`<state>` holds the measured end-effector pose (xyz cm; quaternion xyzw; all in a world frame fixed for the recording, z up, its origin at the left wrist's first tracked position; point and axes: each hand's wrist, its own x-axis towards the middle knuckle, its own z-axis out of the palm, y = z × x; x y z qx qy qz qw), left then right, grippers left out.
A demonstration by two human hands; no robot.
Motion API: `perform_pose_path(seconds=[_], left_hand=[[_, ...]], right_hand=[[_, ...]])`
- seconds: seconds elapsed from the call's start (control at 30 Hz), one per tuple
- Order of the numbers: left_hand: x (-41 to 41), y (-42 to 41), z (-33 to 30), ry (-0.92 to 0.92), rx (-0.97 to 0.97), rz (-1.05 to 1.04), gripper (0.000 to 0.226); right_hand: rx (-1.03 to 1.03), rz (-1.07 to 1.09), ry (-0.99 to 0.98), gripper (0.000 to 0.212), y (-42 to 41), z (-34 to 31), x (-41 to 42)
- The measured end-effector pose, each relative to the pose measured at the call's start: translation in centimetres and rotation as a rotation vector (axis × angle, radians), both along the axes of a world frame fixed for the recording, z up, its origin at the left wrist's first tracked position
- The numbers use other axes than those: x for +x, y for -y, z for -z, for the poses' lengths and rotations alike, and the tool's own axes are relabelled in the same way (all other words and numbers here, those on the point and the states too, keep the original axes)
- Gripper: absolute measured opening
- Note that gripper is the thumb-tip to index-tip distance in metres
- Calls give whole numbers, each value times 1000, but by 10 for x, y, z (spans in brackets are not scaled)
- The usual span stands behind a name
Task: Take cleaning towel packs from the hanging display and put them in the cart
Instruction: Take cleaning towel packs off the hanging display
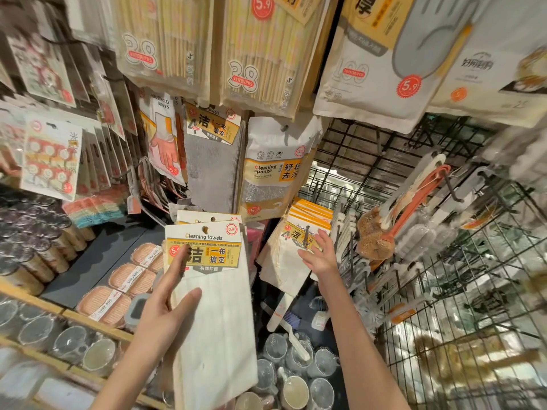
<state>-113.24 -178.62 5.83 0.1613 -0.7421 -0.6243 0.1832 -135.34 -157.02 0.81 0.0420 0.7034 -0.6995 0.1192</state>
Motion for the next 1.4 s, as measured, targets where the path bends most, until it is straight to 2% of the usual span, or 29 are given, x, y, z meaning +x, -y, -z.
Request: perform_pose_path(seconds=[0.1,0.23,0.3,0.5,0.83,1.0,1.2,1.4], left_hand=[[-1,-3,3,-14,24,3,85],[-1,-14,1,-21,115,-9,90],[-1,-20,-1,-24,157,11,93],[-1,-27,4,-30,184,43,86],[5,-32,-7,14,207,0,62],[9,-26,-5,36,134,4,52],[10,-19,-5,15,73,-5,51],[6,-13,-2,20,35,-12,51]], right_hand=[[-6,-43,-77,60,1,-18,24],[6,-261,-155,33,21,-48,60],[3,-336,-140,28,35,-59,74],[45,-352,-127,46,47,-68,90],[-29,-263,-119,43,39,-67,93],[-65,-226,-111,43,32,-63,91],[-107,-113,-81,36,15,-49,85],[-115,108,-82,47,3,-35,77]])
